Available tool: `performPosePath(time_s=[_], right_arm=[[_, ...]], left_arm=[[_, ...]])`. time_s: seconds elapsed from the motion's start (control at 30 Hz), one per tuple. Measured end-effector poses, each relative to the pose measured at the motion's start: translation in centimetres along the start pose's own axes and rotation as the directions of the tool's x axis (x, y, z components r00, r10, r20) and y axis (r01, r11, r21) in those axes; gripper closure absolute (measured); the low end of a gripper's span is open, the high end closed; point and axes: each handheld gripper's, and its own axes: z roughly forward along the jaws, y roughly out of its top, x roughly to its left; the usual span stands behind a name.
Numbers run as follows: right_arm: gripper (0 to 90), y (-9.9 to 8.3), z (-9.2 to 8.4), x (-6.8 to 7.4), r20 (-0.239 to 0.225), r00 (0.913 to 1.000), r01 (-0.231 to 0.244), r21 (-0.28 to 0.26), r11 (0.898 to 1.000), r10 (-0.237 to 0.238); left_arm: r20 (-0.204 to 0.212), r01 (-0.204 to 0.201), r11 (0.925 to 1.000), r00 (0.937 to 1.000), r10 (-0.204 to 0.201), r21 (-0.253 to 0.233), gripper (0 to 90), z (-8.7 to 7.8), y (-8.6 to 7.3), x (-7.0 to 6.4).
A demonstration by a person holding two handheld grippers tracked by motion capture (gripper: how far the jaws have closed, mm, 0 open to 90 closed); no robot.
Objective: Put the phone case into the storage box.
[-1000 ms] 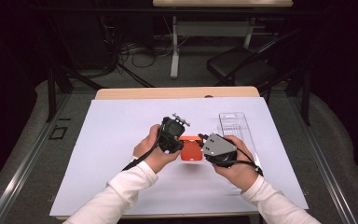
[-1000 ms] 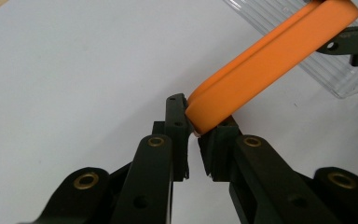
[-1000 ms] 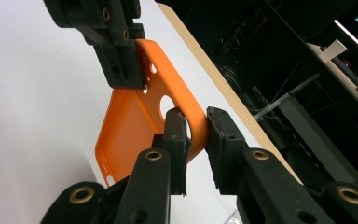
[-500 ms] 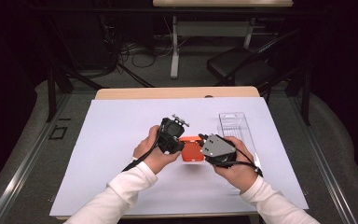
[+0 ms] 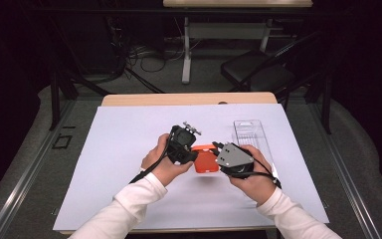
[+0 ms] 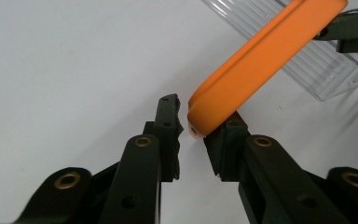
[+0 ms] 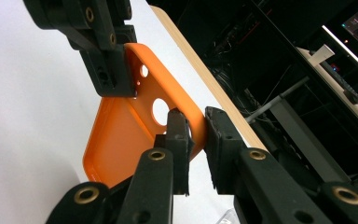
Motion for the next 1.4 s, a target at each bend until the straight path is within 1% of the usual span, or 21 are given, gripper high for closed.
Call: performPosePath(time_s=[0.1, 0.2, 0.33, 0.4, 0.47, 0.57, 0.67, 0.73, 0.93, 1.03, 1.13, 1.27, 1.4], right_arm=[[80.5, -0.1, 0.0, -0.1, -0.001, 1.0, -0.009, -0.002, 1.0, 0.009], [80.5, -0.1, 0.0, -0.3, -0.003, 0.9999, -0.015, -0.005, 1.0, 0.015], [80.5, -0.1, 0.0, -0.4, -0.002, 0.9998, -0.018, -0.009, 1.0, 0.018], [80.5, -0.2, 0.0, -0.4, -0.005, 0.9998, -0.019, -0.01, 1.0, 0.019], [80.5, -0.2, 0.0, -0.5, -0.005, 0.9998, -0.019, -0.01, 1.0, 0.019], [80.5, -0.3, 0.0, -0.6, -0.004, 0.9998, -0.02, -0.015, 1.0, 0.02], [80.4, -0.3, 0.1, -0.8, -0.015, 0.9995, -0.027, -0.021, 0.999, 0.027], [80.4, -0.4, 0.1, -0.9, -0.029, 0.9993, -0.026, -0.026, 0.999, 0.025], [80.3, -0.5, 0.0, -1.1, -0.031, 0.999, -0.034, -0.042, 0.999, 0.033], [80.3, -0.5, 0.0, -1.2, -0.031, 0.9989, -0.038, -0.048, 0.998, 0.036], [80.3, -0.5, -0.1, -1.3, -0.034, 0.9986, -0.043, -0.052, 0.998, 0.042], [80.3, -0.5, -0.2, -1.4, -0.038, 0.9982, -0.05, -0.056, 0.997, 0.048], [80.3, -0.5, -0.2, -1.5, -0.043, 0.9975, -0.058, -0.058, 0.997, 0.056]], left_arm=[[0.002, -0.008, 1.0, 1.0, 0.008, -0.003, 71.4, 0.0, -0.1, 0.1], [-0.002, -0.029, 0.9996, 0.9996, 0.029, -0.007, 66.4, 0.0, -0.1, 0.2], [0.019, -0.032, 0.9994, 0.9993, 0.033, -0.01, 59.2, 0.2, -0.3, 0.4], [0.03, -0.028, 0.9995, 0.9991, 0.029, -0.015, 57.7, 0.2, -0.4, 0.5], [0.038, -0.034, 0.9992, 0.9987, 0.035, -0.023, 55.4, 0.2, -0.5, 0.7], [0.053, -0.032, 0.9988, 0.998, 0.034, -0.037, 53.0, 0.1, -0.6, 0.9], [0.073, -0.023, 0.999, 0.997, 0.026, -0.039, 52.8, 0.0, -0.7, 1.1], [0.077, -0.023, 0.9988, 0.9967, 0.026, -0.042, 52.8, -0.1, -0.8, 1.2], [0.085, -0.032, 0.9978, 0.9957, 0.037, -0.059, 52.5, -0.3, -0.9, 1.3], [0.111, -0.019, 0.9978, 0.9935, 0.026, -0.064, 52.5, -0.5, -0.9, 1.3], [0.111, -0.029, 0.9973, 0.9931, 0.037, -0.068, 52.4, -0.6, -0.9, 1.3], [0.101, -0.04, 0.9961, 0.9937, 0.048, -0.079, 51.7, -0.7, -0.9, 1.3], [0.112, -0.039, 0.9954, 0.9925, 0.049, -0.087, 51.8, -0.7, -0.9, 1.4]])
